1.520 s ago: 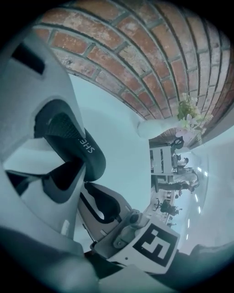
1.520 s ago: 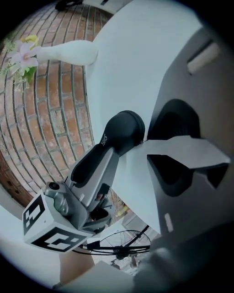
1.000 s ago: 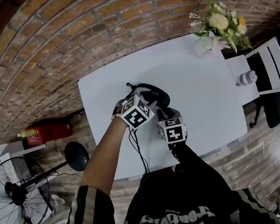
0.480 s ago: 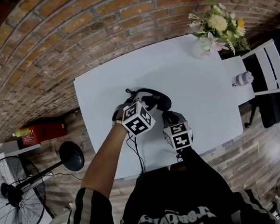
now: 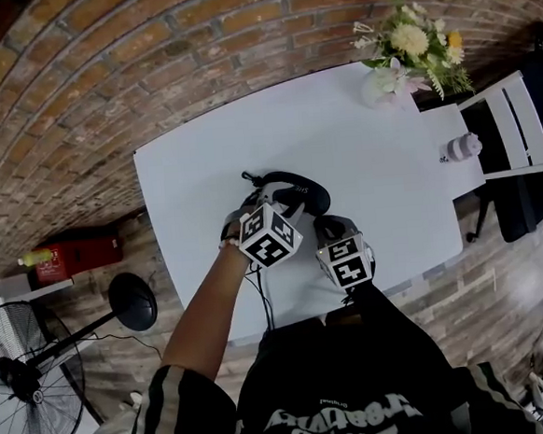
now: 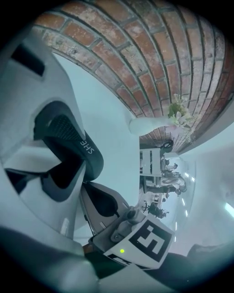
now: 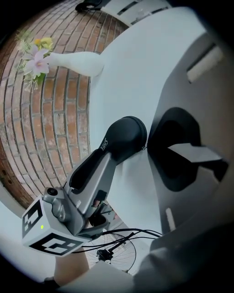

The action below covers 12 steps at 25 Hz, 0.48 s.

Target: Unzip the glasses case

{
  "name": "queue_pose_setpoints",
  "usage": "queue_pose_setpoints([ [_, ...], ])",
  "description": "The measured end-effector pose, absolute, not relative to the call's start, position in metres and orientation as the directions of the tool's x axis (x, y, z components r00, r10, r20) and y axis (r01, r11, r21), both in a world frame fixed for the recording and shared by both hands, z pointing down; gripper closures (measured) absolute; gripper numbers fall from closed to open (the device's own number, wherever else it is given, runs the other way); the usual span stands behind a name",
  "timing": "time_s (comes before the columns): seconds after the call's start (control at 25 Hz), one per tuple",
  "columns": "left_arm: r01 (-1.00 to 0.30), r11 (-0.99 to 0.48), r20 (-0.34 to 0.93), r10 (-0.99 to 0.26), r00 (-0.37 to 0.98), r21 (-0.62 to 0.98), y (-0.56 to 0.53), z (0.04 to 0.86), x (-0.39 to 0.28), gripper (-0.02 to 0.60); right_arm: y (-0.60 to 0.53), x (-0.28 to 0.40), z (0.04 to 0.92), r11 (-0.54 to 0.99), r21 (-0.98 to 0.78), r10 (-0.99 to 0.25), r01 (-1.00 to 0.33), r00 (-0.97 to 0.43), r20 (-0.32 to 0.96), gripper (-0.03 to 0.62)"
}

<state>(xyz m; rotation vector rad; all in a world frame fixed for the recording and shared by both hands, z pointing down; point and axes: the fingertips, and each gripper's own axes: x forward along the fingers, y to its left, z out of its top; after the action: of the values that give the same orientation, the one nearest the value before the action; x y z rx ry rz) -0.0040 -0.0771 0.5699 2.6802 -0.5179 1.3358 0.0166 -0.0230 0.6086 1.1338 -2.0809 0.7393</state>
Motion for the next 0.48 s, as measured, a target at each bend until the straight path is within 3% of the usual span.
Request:
queue_pose_setpoints([
  [0.48, -0.402, -0.916, 0.758, -0.266, 0.596, -0.006, -0.0793, 0.5687, -0.0043, 0.46, -0.0222, 0.021, 0.609, 0.51, -0.109, -0.498, -0.853, -0.396, 0.772, 0.583],
])
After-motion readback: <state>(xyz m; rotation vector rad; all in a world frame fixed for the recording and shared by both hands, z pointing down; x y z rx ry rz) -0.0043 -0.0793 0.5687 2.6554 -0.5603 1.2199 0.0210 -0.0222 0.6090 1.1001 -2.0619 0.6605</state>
